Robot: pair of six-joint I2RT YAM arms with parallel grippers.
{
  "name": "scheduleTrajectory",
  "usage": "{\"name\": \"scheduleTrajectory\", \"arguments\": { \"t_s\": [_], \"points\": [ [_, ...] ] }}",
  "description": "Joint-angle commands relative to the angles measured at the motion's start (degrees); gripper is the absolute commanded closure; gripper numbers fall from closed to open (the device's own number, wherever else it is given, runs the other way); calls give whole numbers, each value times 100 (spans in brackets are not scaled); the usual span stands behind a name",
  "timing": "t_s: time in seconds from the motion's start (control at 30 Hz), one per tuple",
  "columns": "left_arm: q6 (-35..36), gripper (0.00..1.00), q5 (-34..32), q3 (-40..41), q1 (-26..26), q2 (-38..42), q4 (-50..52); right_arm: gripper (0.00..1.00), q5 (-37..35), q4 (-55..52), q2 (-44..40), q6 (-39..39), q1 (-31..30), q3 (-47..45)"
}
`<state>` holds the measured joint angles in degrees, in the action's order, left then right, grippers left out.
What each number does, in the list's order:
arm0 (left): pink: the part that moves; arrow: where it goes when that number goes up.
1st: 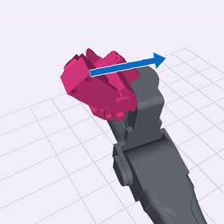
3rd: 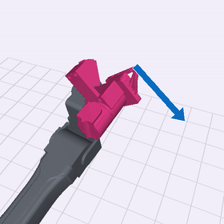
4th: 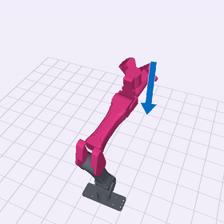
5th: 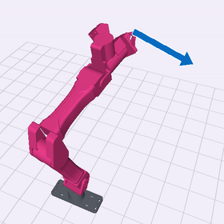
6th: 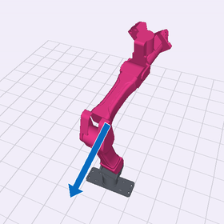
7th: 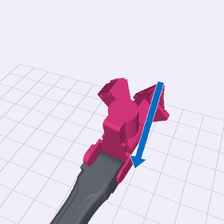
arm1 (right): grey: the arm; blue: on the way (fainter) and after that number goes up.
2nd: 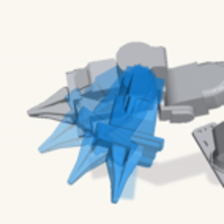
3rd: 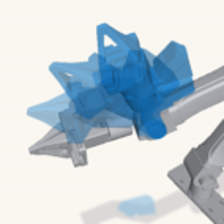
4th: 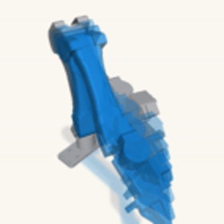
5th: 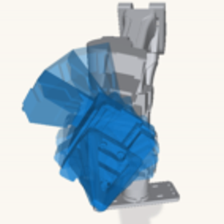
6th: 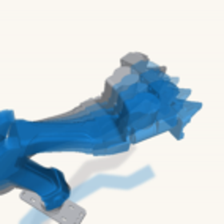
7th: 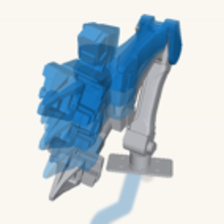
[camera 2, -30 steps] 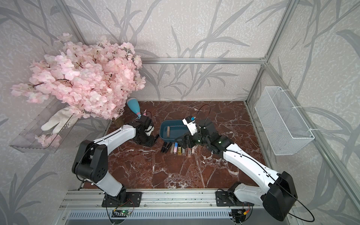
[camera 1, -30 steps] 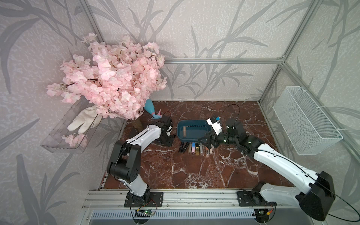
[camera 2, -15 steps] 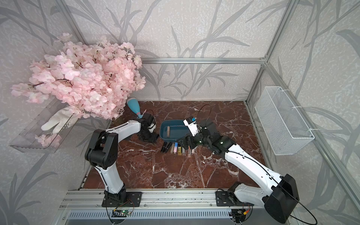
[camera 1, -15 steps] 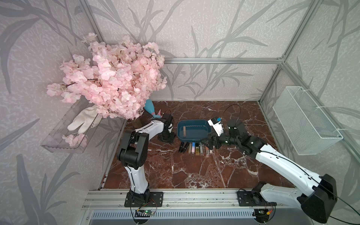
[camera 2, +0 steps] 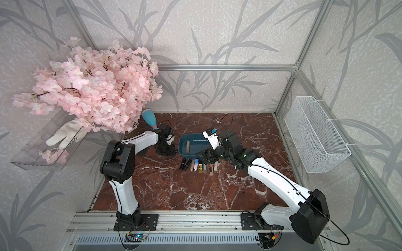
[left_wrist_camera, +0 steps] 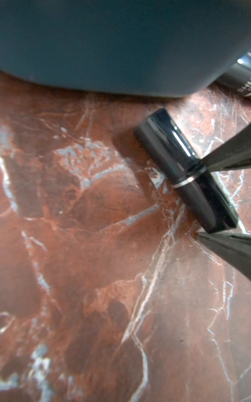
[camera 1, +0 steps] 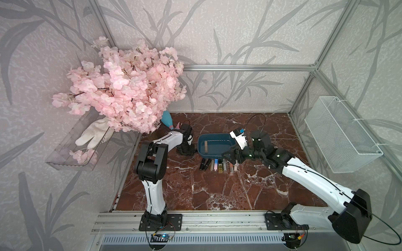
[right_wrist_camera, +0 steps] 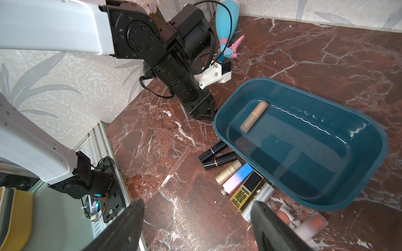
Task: Put the lipstick into the storage box
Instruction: Pick up the lipstick at the center of the board.
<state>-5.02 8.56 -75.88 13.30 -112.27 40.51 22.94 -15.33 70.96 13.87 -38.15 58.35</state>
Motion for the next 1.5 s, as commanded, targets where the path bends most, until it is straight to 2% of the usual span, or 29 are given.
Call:
{"name": "scheduleTrajectory", "arguments": {
  "t_s": [0.0,0.13,0.33,0.67,0.87,1.13,1.37,1.47],
  "points": [
    [21,57,203,-49,-12,-366,-52,18,-48,2,58,-3,-19,186],
    [-6,58,181,-104,-12,-437,9,18,-61,26,80,2,-24,177],
    [-19,48,-385,-69,-25,-297,27,18,-48,144,137,87,-17,151],
    [62,50,-366,-790,-47,-812,235,18,-6,106,173,134,-21,229],
    [45,53,-359,-756,-46,-807,231,18,-35,102,138,158,-17,225],
    [9,67,-363,-510,-47,-702,241,18,9,236,203,248,-25,221],
    [9,85,-407,-303,-47,-482,277,18,28,226,147,267,-17,195],
    [9,87,-445,-248,-56,-288,298,18,35,233,107,302,-17,168]
  ]
}}
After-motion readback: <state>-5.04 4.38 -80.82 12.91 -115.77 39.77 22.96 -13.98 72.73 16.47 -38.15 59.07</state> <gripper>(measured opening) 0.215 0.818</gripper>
